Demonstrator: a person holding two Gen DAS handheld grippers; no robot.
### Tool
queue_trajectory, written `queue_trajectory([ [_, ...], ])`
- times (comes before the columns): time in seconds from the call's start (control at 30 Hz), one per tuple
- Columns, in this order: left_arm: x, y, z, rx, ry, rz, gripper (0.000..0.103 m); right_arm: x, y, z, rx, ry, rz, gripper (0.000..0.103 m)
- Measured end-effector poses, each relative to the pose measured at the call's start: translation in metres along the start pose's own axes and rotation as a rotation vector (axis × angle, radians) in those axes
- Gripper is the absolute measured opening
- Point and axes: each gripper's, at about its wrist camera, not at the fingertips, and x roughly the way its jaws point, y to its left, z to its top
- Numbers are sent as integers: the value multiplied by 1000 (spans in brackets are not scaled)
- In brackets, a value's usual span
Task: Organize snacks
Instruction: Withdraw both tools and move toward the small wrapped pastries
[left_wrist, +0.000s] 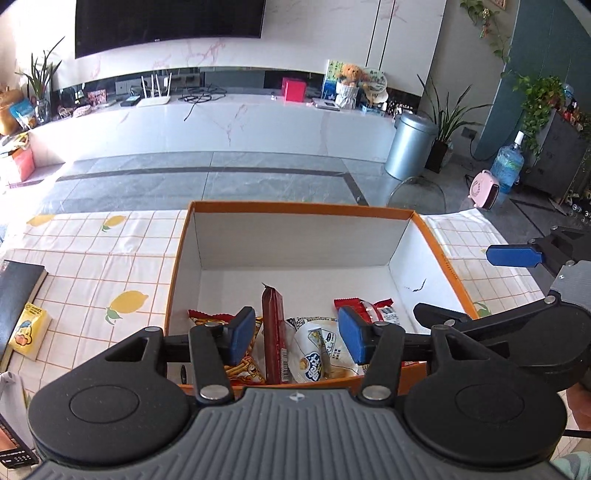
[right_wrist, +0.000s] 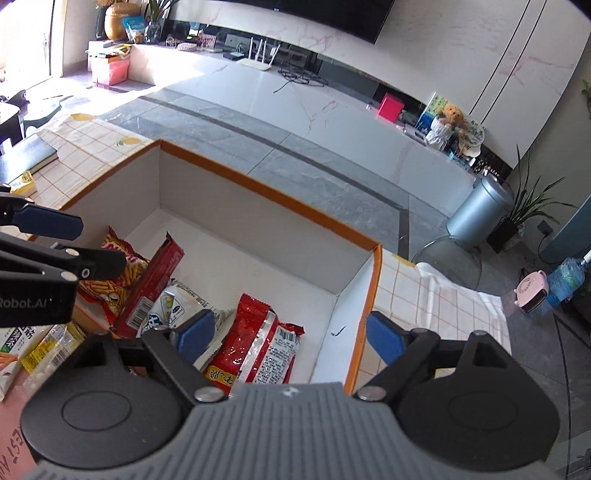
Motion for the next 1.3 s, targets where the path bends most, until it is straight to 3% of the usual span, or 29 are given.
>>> queue_trajectory([
  [0.4,-71,-23,-26,17,-110,5,61,-104,11,-28,-2,-181,-37,86],
  [0.7,-99,-22,-66,7,-145,-12,61,-155,24,-85,62,-275,2,86],
  [1.03,-95,-18,-120,21,-146,-7,62,-159,45,-164,230,-337,13,80],
  [1.17,-83,-19,-136,23,-132,-14,62,-144,57,-183,298,-331,25,75],
  [1.3,-68,-21,-144,22,-101,-18,61,-128,69,-194,283,-310,25,71],
])
